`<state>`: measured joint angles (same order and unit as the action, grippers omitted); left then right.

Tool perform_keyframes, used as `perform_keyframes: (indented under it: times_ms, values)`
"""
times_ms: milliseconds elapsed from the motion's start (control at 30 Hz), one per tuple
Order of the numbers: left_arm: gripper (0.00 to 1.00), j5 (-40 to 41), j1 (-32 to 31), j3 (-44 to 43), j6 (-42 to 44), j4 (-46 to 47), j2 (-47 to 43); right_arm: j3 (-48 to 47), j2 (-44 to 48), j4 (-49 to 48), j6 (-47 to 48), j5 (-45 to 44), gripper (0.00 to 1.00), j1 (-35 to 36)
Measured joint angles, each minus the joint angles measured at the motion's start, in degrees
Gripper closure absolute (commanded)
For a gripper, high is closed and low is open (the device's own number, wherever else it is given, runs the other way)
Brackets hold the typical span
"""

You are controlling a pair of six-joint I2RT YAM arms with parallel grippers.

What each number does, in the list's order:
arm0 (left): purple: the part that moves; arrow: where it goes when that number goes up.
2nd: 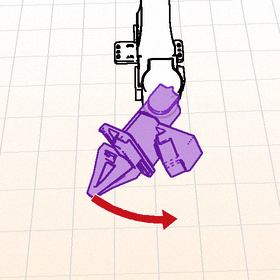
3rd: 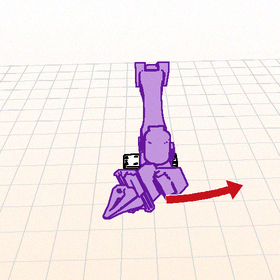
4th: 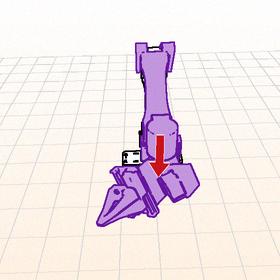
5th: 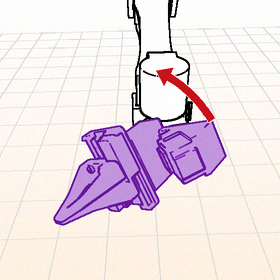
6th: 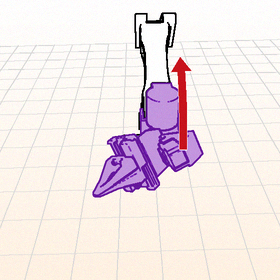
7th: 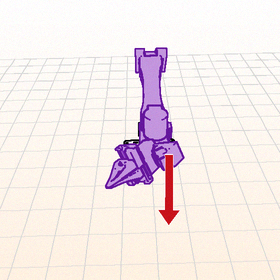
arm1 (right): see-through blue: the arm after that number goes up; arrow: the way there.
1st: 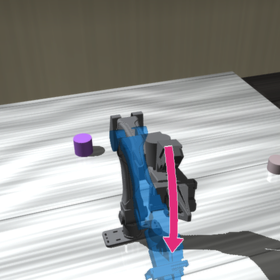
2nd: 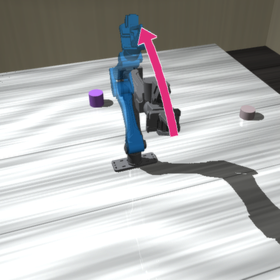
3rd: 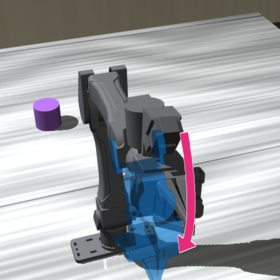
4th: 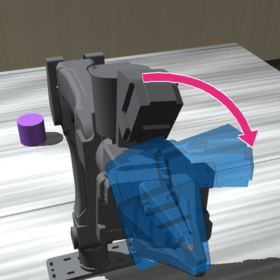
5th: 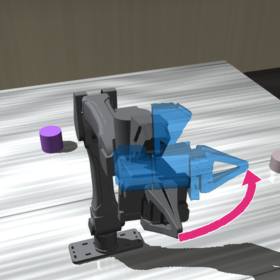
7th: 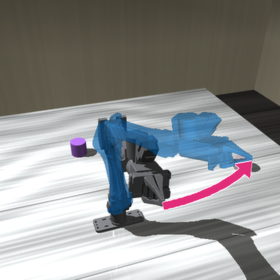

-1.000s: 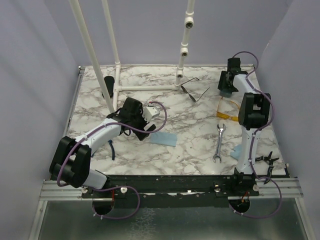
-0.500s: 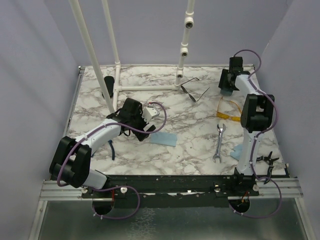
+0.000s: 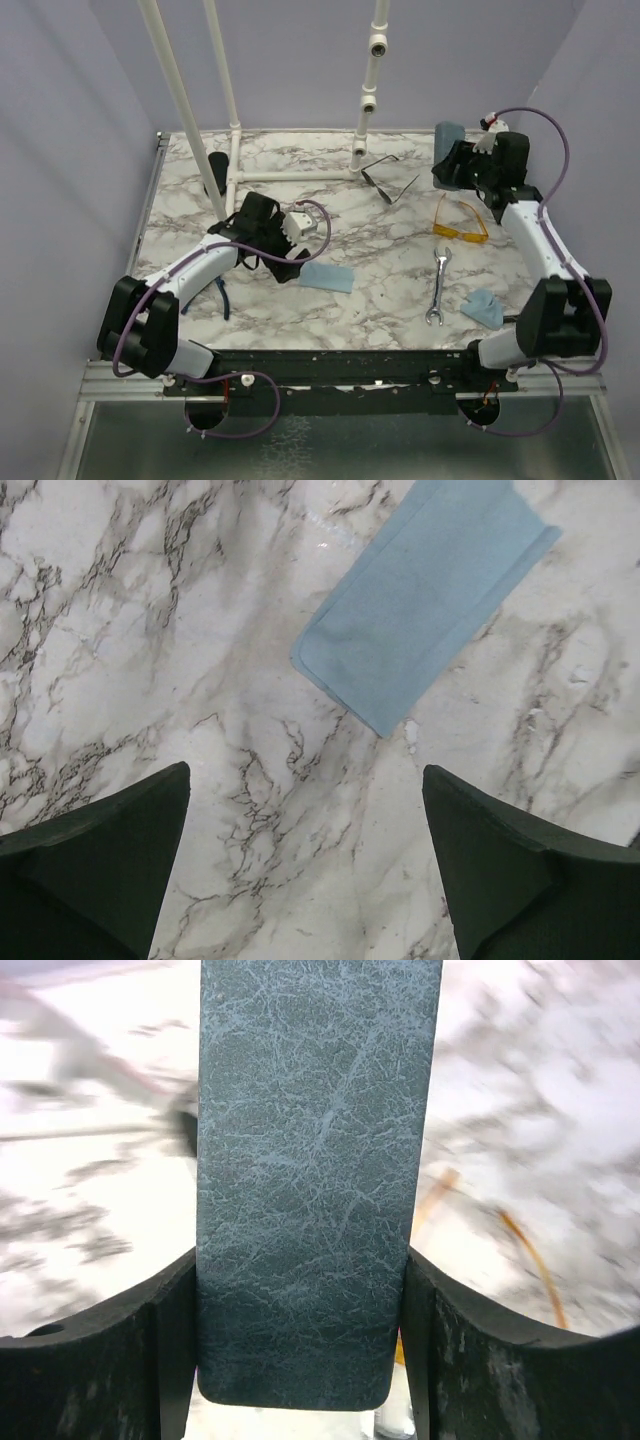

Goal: Organize the sunglasses
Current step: Open the sunglasses case at the center of the board.

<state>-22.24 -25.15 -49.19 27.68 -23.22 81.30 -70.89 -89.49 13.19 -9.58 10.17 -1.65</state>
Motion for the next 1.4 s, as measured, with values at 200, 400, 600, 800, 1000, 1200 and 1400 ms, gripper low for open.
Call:
perform_keyframes:
  times_ms: [200,400,600,800,1000,1200,1400]
  values:
    - [0.01,-9.18,0.72,-8.79,2.34,-10.05,-4.42,10.23,17.99,-6.29,2.4,17.53,0.99,9.51]
    - [0.01,-17.68,0.72,-19.85,4.33,-20.9,-12.46,18.12,28.44,-10.99,4.33,34.53,0.99,30.12]
    - [0.01,-25.4,0.7,-26.12,3.34,-29.92,-20.41,21.4,33.7,-22.38,-0.13,39.08,0.99,36.7]
    - [0.01,-25.55,0.72,-22.84,-0.61,-23.82,-33.77,21.57,34.38,-28.04,-3.93,38.97,0.99,39.67]
    - [0.01,-19.56,1.11,-14.4,9.6,-7.69,-52.19,14.14,30.03,-21.31,-17.88,25.88,0.99,40.17]
    - [0.01,-13.88,4.5,-1.05,46.1,7.28,-60.87,12.87,24.68,-21.92,-33.24,22.08,1.0,40.39]
    - [0.01,-13.14,4.83,11.5,78.47,13.49,-60.59,12.0,21.03,-22.1,-37.86,20.76,1.0,45.11]
